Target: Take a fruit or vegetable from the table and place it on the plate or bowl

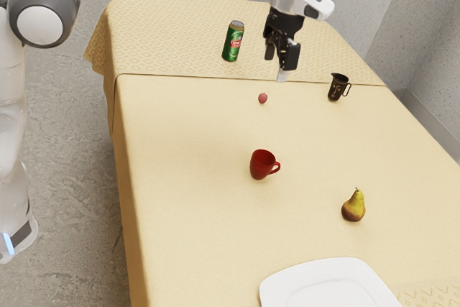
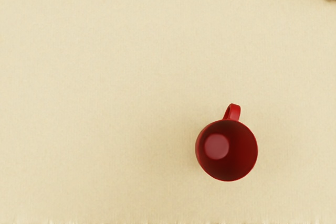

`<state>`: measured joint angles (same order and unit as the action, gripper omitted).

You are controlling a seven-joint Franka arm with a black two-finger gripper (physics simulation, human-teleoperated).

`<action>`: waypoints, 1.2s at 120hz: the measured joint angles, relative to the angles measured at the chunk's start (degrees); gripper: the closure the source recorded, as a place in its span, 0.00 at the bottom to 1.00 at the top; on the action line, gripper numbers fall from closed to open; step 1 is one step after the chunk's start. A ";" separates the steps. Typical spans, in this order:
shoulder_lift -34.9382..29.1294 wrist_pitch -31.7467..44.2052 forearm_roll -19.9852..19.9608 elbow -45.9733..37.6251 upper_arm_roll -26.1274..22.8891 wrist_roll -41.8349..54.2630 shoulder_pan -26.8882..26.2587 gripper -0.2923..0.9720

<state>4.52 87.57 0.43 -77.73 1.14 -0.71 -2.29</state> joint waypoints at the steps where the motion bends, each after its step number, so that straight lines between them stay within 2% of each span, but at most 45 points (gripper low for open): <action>1: 0.01 -0.03 0.00 0.00 0.00 -0.03 0.01 0.23; 36: 0.11 -0.45 -1.03 0.03 0.07 -0.60 1.03 0.23; 44: 0.94 -0.29 -1.39 2.48 -1.78 -0.68 1.88 0.23; 60: 4.57 1.52 -1.63 5.34 -4.18 -0.87 -8.87 0.23; 70: 5.18 2.62 -1.68 5.73 -4.36 -0.95 -12.51 0.23; 97: 5.80 5.15 -1.70 5.91 -4.29 -1.20 -13.61 0.23; 114: 5.97 7.21 -1.67 5.95 -3.57 -1.27 -12.41 0.23; 121: 6.33 10.22 -1.66 5.05 -3.59 -1.21 -12.44 0.23; 144: 4.38 30.61 0.56 -12.09 -3.91 0.45 -12.53 0.23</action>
<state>8.89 118.18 0.98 -89.82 -2.77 -0.27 -14.82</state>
